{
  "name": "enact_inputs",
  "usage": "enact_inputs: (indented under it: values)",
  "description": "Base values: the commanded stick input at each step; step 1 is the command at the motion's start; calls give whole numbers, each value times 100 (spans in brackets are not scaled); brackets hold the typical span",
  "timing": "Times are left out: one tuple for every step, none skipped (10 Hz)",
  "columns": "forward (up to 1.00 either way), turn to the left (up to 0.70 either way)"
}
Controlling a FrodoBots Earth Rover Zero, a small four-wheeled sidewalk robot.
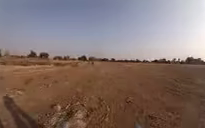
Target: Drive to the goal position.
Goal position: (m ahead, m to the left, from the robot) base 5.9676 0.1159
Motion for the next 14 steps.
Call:
enact_inputs:
  values:
    - [50,0]
    - [50,0]
    - [50,0]
    - [50,0]
    - [50,0]
    - [50,0]
    - [50,0]
    - [50,0]
    - [50,0]
    - [50,0]
    - [50,0]
    - [50,0]
    - [50,0]
    - [50,0]
